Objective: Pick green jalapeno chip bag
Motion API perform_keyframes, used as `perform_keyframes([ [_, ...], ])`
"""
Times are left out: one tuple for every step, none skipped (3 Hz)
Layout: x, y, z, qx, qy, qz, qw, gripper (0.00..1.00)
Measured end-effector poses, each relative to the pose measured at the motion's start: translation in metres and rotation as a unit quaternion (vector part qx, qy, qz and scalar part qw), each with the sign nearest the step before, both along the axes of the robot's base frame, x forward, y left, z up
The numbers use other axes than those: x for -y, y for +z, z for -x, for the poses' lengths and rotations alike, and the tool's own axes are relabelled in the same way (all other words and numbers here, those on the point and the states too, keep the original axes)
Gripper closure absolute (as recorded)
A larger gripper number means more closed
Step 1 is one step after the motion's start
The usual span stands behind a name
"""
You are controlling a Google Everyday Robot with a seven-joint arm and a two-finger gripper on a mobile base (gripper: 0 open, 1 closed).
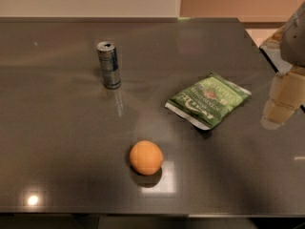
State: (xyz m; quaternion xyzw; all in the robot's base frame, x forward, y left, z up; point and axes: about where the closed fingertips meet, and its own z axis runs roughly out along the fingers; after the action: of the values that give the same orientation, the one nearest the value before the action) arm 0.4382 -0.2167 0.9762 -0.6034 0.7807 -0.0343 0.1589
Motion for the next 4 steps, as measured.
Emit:
perform_keyframes([
  [0.0, 0.001, 0.0, 0.001, 0.0, 0.0, 1.0, 0.0],
  [0.0, -0.006, -0.02, -0.001, 0.019, 0.003, 0.9998, 0.0],
  [-0.003, -0.02, -0.05, -0.002, 0.059, -0.004, 0.9983, 0.0],
  [-0.008, -0.037, -0.077, 0.001, 0.112, -0.025, 0.9934, 0.0],
])
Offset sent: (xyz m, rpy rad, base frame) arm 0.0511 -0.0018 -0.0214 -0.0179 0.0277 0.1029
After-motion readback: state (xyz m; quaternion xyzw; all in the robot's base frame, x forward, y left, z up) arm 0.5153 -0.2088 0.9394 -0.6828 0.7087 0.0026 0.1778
